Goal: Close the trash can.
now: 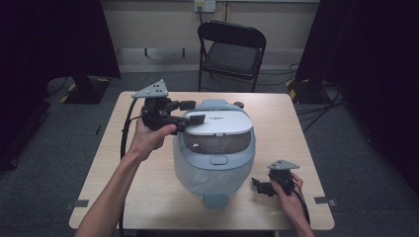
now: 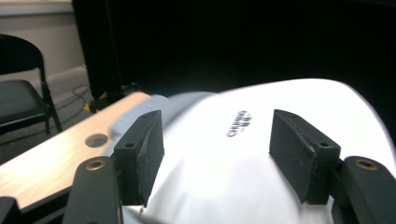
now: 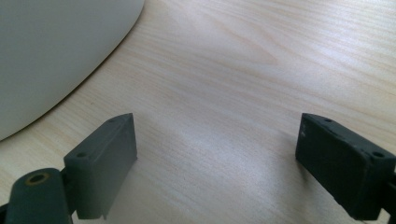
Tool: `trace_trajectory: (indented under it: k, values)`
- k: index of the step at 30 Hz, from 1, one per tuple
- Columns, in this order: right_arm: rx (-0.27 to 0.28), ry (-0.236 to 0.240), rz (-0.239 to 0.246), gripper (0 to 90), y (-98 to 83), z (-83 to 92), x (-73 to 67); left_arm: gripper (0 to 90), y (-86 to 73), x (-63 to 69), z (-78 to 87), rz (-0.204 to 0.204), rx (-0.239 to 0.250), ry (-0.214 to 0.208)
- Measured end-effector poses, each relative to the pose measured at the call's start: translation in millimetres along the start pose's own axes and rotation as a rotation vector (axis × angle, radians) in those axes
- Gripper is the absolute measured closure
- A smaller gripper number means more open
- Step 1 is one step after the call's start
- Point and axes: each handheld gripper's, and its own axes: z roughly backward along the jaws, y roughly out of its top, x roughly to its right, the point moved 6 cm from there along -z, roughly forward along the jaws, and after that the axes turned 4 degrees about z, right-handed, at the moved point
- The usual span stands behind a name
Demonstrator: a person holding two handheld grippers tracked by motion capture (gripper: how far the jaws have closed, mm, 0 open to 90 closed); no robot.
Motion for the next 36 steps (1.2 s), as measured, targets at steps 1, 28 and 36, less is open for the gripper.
trace_trajectory:
  k: [1, 28, 36]
  values:
    - [-0.001, 0.000, -0.001, 11.2, 0.0, 0.0, -0.1, 33.9, -0.4, 4.9, -1.6, -0.012, -0.012, -0.009]
    - [-0.001, -0.001, 0.001, 11.2, -0.3, 0.0, -0.1, 26.9, -30.8, 44.3, -22.7, -0.174, -0.073, 0.004]
    - [-0.001, -0.002, -0.001, 11.2, -0.1, 0.0, -0.1, 27.2, -29.9, 46.5, -23.3, -0.149, -0.061, 0.012]
